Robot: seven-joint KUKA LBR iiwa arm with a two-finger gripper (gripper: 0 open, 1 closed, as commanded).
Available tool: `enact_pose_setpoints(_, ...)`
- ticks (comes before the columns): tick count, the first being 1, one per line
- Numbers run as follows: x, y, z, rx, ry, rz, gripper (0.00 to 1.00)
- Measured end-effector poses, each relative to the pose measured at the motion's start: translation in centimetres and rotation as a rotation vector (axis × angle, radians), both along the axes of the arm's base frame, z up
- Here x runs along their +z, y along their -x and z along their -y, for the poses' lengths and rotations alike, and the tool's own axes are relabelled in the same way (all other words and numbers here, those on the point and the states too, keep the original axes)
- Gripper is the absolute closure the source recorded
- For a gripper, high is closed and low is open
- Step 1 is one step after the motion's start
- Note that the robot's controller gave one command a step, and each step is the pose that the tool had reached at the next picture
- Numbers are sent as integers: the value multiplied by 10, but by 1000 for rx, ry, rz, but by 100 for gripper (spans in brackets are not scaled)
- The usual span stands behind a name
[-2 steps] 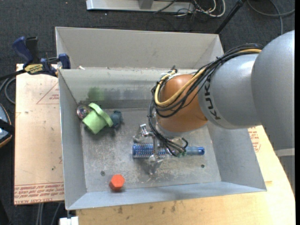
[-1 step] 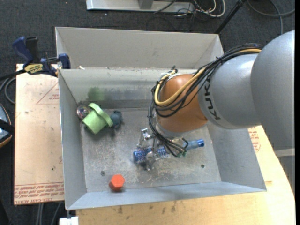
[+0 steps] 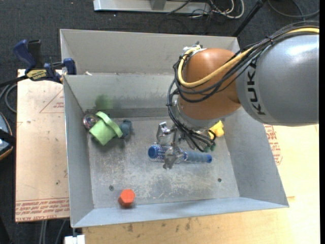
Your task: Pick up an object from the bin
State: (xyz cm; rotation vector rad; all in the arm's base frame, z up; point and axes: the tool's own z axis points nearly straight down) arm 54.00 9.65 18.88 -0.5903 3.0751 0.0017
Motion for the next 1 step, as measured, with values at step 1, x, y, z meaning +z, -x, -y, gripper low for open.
enact_pose_setpoints(1,74,-10,-16,95,0,0,100)
